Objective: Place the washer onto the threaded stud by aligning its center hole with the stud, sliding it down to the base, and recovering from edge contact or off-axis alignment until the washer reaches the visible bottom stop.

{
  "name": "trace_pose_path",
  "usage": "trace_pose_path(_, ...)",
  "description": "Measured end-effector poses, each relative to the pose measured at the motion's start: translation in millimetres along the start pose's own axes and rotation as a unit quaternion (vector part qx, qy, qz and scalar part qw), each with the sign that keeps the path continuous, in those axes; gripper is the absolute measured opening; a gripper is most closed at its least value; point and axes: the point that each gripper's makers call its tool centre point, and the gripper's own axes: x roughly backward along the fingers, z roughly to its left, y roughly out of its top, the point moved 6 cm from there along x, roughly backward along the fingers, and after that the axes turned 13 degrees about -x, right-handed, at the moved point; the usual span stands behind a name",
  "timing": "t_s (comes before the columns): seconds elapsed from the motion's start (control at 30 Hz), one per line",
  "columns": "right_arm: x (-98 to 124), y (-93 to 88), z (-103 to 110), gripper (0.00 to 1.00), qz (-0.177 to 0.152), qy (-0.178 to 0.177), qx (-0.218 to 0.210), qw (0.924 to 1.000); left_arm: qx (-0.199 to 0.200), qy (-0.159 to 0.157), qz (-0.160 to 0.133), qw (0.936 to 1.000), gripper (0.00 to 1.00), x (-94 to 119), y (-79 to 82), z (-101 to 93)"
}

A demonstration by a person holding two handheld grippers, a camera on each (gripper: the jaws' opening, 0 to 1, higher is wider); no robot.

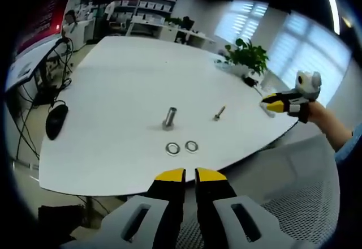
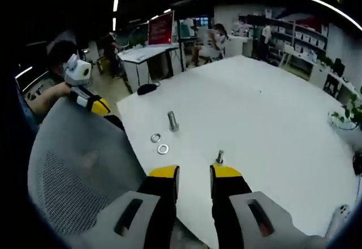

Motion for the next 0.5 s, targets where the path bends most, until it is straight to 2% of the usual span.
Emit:
trace_pose_path(0.13, 14.6, -13.7, 9.4, 0.24, -0.002, -0.012, -0.038, 0.9992, 0.006, 0.0, -0.01, 0.9999, 0.05, 0.8, 1.9, 0.1)
trace_pose_path(0.23, 18.3, -21.3, 22.6, 0.24, 0.0, 0.009, -0.069, 0.9975, 0.003, 0.0, -0.007, 1.0, 0.05, 0.2, 1.7, -0.1)
trace_pose_path(0.33, 19.7, -27.2, 28.3, 0.24, 0.003, 0.0, -0.101, 0.9948, -0.001, -0.001, -0.008, 1.0, 0.04, 0.1, 2.2, -0.3)
trace_pose_path(0.37, 19.8, -27.8, 28.9, 0.24, 0.003, -0.001, -0.094, 0.9956, -0.002, -0.002, -0.008, 1.0, 0.04, 0.1, 2.3, -0.4)
trace_pose_path(0.4, 22.0, -29.1, 26.0, 0.24, 0.006, -0.022, -0.082, 0.9963, -0.003, -0.001, -0.007, 1.0, 0.04, 0.1, 1.5, -0.2)
trace_pose_path(0.5, 26.0, -30.7, 26.0, 0.25, 0.004, -0.024, -0.085, 0.9961, 0.0, -0.001, -0.004, 1.0, 0.04, 0.9, 0.7, -1.4)
